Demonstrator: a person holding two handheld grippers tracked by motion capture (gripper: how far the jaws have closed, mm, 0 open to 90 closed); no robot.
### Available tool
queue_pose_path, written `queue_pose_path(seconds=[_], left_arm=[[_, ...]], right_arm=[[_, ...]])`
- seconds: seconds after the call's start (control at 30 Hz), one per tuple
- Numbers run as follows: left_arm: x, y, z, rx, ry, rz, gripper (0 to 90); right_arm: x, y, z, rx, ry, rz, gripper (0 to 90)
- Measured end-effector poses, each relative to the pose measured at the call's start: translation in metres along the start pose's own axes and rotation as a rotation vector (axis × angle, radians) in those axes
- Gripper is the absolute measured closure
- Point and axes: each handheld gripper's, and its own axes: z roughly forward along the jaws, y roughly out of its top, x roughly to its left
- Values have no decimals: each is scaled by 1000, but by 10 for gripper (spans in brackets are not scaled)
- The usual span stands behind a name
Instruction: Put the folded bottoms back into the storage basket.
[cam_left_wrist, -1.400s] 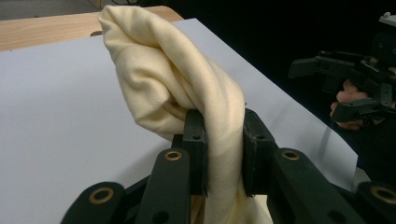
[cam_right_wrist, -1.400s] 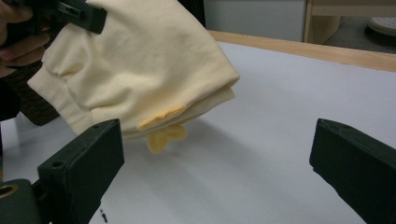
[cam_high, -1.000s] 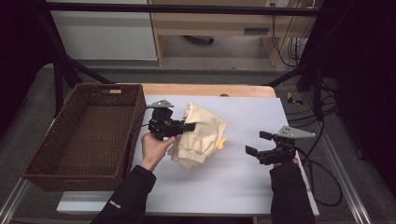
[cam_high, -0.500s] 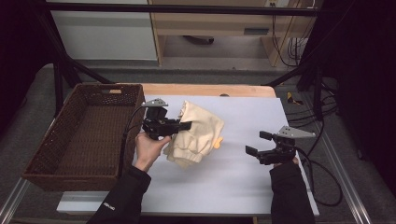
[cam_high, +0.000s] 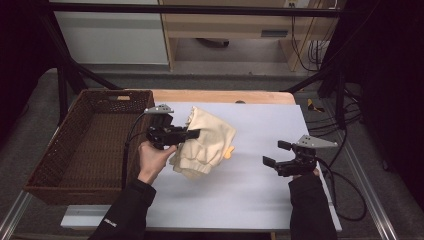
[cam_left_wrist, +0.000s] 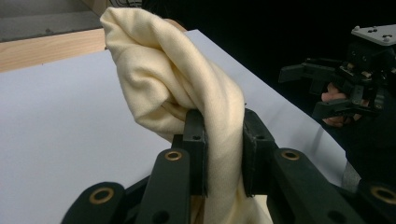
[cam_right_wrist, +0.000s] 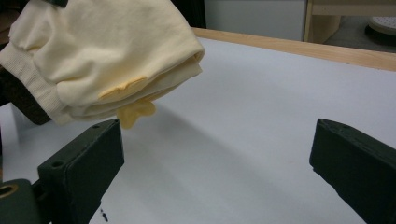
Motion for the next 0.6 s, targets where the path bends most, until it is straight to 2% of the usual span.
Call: queue_pose_path(seconds=[0.6], left_arm=[[7,4,-22,-28,16,-12,746]], right_arm=[[0,0,0,1,-2,0,33]])
